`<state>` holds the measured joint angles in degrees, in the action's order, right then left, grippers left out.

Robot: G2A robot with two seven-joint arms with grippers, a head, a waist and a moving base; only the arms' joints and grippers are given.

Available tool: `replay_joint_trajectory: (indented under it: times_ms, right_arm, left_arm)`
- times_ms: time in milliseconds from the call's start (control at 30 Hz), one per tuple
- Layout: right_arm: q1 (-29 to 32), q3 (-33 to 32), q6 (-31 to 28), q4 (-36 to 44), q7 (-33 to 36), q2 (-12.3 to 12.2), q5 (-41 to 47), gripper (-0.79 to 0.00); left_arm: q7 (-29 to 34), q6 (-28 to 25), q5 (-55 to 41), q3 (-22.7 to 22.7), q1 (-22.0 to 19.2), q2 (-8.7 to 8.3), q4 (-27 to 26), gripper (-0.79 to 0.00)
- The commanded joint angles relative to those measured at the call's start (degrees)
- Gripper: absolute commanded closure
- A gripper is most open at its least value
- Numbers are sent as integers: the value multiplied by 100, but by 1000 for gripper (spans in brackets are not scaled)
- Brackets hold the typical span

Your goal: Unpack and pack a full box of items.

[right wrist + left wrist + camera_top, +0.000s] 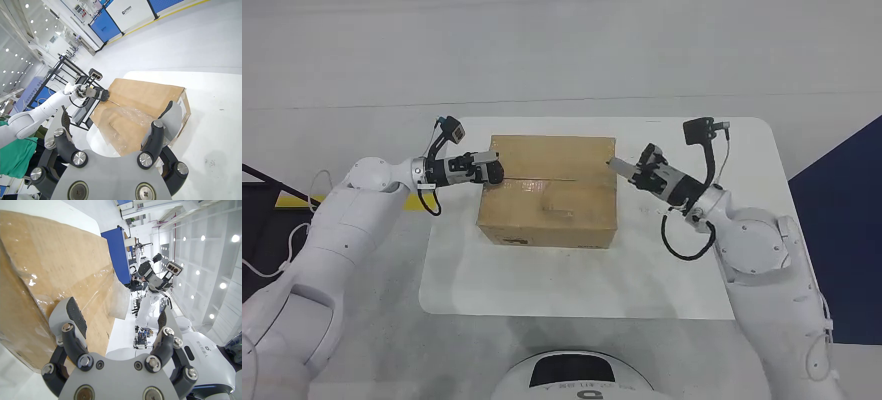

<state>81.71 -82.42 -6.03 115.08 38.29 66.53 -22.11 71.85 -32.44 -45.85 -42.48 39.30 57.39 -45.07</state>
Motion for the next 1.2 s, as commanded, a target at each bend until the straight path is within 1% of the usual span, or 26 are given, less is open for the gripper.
replay_joint_trajectory:
  times_ms: [0, 67, 133, 200, 267, 400, 500, 567, 767, 1067, 1167]
  right_arm:
    - [1, -4, -1, 0, 3, 0, 1, -785]
    - [1, -4, -1, 0, 3, 0, 1, -785]
    - [26, -35, 348, -356, 69, 4, 203, -785]
    - [-87, -79, 702, -809, 343, 8, 663, -785]
    - [-215, -94, 875, -1238, 693, 9, 1139, -785]
    - [-506, 10, 1117, -1932, 1039, 7, 1387, -785]
    - [-622, 153, 1064, -2240, 1185, 32, 1794, -785]
    - [-719, 271, 1014, -2408, 1230, 47, 1917, -785]
    - [-991, 581, 839, -2638, 1275, 102, 2352, -785]
    - [-1095, 474, 616, -2602, 1111, 124, 3254, -785]
    - [-1092, 449, 623, -2588, 1099, 111, 3291, -785]
  left_arm:
    - [0, 0, 0, 0, 0, 0, 0, -785]
    - [0, 0, 0, 0, 0, 0, 0, -785]
    - [0, 0, 0, 0, 0, 0, 0, -785]
    - [0, 0, 0, 0, 0, 0, 0, -785]
    - [0, 0, 0, 0, 0, 0, 0, -785]
    - [0, 0, 0, 0, 0, 0, 0, -785]
    - [0, 0, 0, 0, 0, 0, 0, -785]
    - [0, 0, 0, 0, 0, 0, 0, -785]
    - [0, 0, 0, 0, 0, 0, 0, -785]
    - [0, 0, 0, 0, 0, 0, 0, -785]
    - [0, 0, 0, 0, 0, 0, 0, -785]
